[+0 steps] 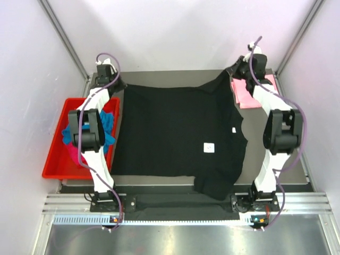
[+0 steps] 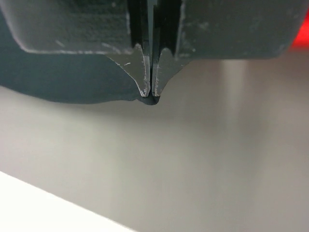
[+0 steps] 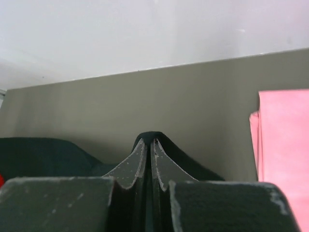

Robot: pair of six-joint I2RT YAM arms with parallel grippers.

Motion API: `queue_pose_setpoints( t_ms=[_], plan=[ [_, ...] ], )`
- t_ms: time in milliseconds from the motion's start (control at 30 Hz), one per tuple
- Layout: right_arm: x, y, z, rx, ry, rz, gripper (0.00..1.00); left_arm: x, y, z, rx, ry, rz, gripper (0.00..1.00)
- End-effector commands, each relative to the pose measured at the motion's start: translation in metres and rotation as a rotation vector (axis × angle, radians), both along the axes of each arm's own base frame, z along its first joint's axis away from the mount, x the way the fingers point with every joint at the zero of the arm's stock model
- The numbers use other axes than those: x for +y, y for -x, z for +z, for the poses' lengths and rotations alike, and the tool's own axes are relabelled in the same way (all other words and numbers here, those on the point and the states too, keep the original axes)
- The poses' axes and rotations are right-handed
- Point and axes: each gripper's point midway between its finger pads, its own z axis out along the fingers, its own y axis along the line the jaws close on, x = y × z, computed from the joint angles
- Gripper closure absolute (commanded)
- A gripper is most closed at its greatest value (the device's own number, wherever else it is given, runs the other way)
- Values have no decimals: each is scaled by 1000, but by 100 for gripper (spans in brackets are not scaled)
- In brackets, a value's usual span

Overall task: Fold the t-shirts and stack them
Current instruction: Flatten the tshirt out, then fold the tshirt

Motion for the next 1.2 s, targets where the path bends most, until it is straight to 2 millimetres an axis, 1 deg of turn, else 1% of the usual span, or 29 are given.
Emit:
queue_pose_setpoints(
  t_ms=[0, 33, 100, 133, 167, 233, 267, 300, 400, 433, 500, 533, 567, 600, 633, 667, 700, 733, 767, 800, 833, 900, 933, 1000, 1033, 1067, 1100, 1133, 1167],
  plan=[
    [6, -34, 65, -199, -40, 41, 100, -14, -37, 49, -186, 36, -107, 100],
    [8, -42, 46, -157, -39, 45, 100, -10, -39, 47, -183, 41, -97, 100],
    [6, -50, 46, -137, -38, 37, 100, -8, -42, 44, -178, 67, -99, 100],
    [4, -54, 39, -117, -34, 27, 100, -7, -42, 42, -172, 77, -103, 100],
    [-2, -56, 37, -109, -25, -6, 100, -2, -43, 42, -158, 93, -95, 100],
    [-8, -56, 34, -81, -15, -39, 100, 4, -43, 41, -136, 103, -76, 100],
    [-12, -57, 32, -70, -7, -57, 100, 4, -47, 44, -137, 107, -77, 100],
    [-14, -57, 36, -66, -3, -63, 100, 2, -45, 41, -116, 122, -90, 100],
    [-17, -51, 29, -23, 7, -70, 100, -2, -44, 38, -91, 155, -106, 100],
    [-18, -47, 33, -23, 11, -74, 100, -4, -42, 36, -80, 162, -112, 100],
    [-22, -36, 20, 35, 21, -97, 100, -4, -38, 35, -60, 162, -117, 100],
    [-23, -29, 28, 33, 25, -105, 100, -5, -32, 33, -36, 160, -120, 100],
    [-27, -24, 25, 55, 30, -126, 100, -4, -29, 34, -32, 148, -127, 100],
    [-28, -16, 17, 98, 34, -133, 100, -3, -25, 34, -23, 141, -129, 100],
    [-47, -9, 23, 104, 31, -167, 100, -2, -21, 36, -15, 139, -129, 100],
    [-49, -4, 21, 119, 33, -171, 100, -4, -18, 34, -9, 142, -145, 100],
    [-49, 5, 10, 168, 36, -171, 100, -4, -16, 36, -7, 148, -153, 100],
    [-51, 13, 13, 179, 41, -178, 100, -4, -11, 34, 11, 157, -156, 100],
    [-52, 20, 3, 213, 41, -183, 100, -4, -8, 35, 17, 161, -163, 100],
    [-54, 45, -9, 294, 31, -205, 100, -6, 5, 35, 46, 162, -168, 100],
    [-54, 46, -9, 295, 31, -205, 100, -5, 5, 35, 47, 158, -162, 100],
    [-54, 66, -17, 363, 40, -209, 100, -3, 19, 31, 69, 151, -137, 100],
    [-56, 68, -23, 377, 45, -217, 100, -1, 19, 30, 72, 146, -129, 100],
    [-58, 80, -20, 383, 57, -227, 100, -1, 28, 27, 91, 134, -130, 100],
    [-58, 88, -28, 404, 60, -225, 100, -1, 33, 23, 115, 132, -129, 100],
    [-58, 94, -21, 391, 62, -222, 100, -1, 37, 22, 122, 129, -136, 100],
    [-56, 99, -21, 397, 58, -210, 100, -1, 40, 21, 131, 128, -137, 100],
    [-55, 106, -27, 414, 59, -206, 100, -1, 45, 19, 150, 129, -137, 100],
    [-53, 112, -20, 405, 47, -201, 100, -3, 49, 20, 160, 127, -141, 100]
  ],
)
